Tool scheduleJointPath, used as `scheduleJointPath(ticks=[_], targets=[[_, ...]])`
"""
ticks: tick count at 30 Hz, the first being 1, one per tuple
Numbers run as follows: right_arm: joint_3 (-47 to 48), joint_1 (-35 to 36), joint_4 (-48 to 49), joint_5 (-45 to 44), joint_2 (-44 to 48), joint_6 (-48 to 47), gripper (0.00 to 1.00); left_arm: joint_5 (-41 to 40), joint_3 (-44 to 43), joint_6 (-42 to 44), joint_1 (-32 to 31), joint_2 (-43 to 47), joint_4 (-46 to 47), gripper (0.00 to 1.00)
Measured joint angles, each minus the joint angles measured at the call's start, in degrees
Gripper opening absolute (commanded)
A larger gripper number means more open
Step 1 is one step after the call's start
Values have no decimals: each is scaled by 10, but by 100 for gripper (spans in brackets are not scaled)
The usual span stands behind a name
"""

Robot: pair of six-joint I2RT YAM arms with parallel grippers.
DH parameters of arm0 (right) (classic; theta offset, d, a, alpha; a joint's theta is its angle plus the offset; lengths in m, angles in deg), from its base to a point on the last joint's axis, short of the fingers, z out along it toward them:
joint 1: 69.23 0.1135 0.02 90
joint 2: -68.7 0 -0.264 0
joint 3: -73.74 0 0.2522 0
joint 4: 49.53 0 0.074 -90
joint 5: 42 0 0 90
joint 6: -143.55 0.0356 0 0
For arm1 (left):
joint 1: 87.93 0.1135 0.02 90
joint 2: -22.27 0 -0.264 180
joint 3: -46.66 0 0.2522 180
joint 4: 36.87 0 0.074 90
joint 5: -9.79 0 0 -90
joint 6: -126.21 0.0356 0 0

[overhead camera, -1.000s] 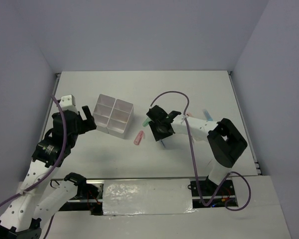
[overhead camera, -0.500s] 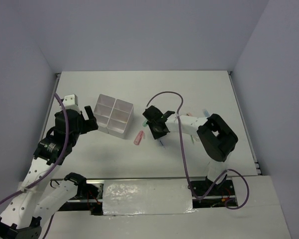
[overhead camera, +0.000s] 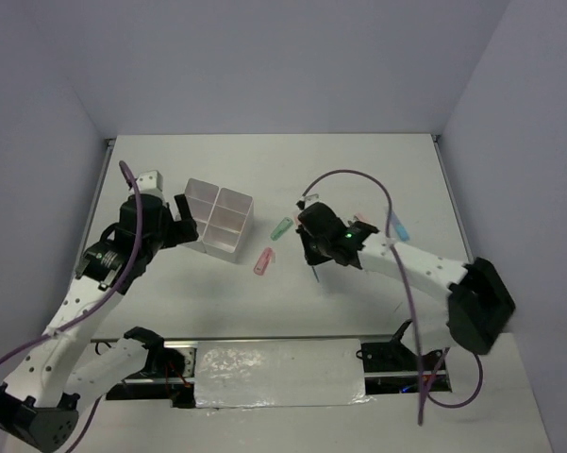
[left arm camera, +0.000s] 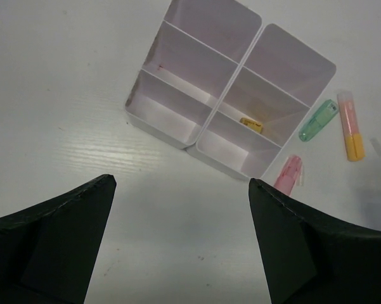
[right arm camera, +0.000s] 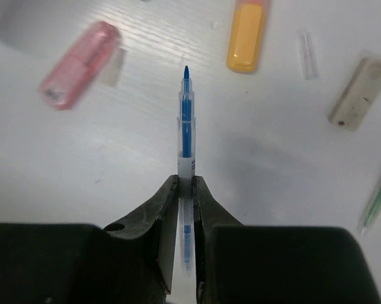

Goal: Sort the stationery into containers
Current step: Pick up the pen from the center of the board, then close the pen cap on the pen.

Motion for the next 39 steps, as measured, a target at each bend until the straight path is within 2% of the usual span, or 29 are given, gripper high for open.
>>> scheduleJointPath(ticks=[3, 5, 9, 12, 18, 27, 39], targets=[[-17, 1, -12, 0, 127, 11, 0, -4, -36, -29, -53, -46, -4, 99], [-19, 2, -21, -6, 205, 21, 0, -31, -64, -56, -140, -87, -4, 99], [-22, 2, -69, -40, 330, 47, 0, -68, -123, -107, -305, -199, 13, 83], [-31, 2, -111, -66, 395, 64, 0, -75, -142, -133, -361, -286, 40, 74], [-31, 2, -203, -114, 461, 88, 0, -75, -142, -150, -371, -411, 68, 53], [-32, 2, -226, -117, 493, 86, 0, -72, -176, -148, -366, -531, 92, 53], [-48, 2, -216, -103, 473, 72, 0, -54, -176, -160, -327, -565, 123, 53]])
